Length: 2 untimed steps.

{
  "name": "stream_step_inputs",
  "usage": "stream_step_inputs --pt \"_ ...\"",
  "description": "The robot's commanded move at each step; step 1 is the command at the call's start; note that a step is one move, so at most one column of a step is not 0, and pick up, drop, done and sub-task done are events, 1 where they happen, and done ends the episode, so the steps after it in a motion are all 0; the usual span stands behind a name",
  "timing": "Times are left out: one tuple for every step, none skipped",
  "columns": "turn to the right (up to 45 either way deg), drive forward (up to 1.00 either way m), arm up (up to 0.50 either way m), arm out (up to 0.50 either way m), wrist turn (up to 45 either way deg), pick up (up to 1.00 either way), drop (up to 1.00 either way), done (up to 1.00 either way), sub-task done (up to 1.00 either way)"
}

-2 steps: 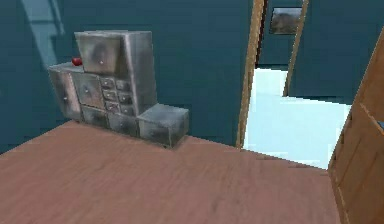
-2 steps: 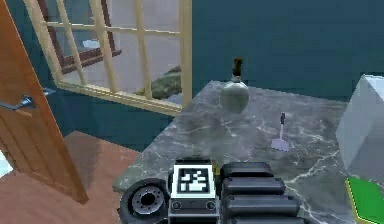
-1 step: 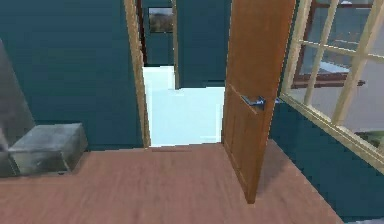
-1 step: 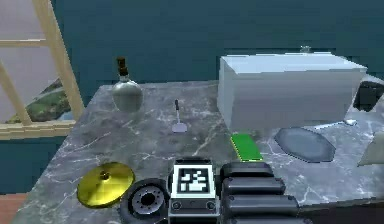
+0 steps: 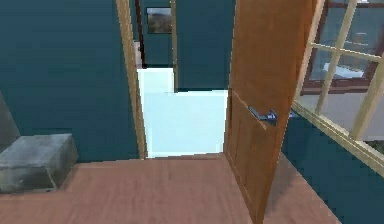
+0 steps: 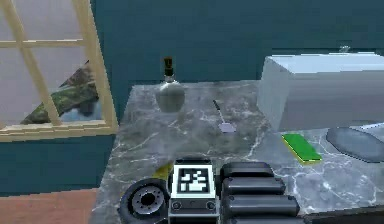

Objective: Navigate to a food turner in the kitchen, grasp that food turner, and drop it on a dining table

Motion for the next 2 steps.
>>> stream_step_inputs --pt "0.0 1.0 0.0 0.0 0.0 0.0 0.0 0.0 0.0" --pt "0.0 0.3 0.0 0.0 0.0 0.0 0.0 0.0 0.0"
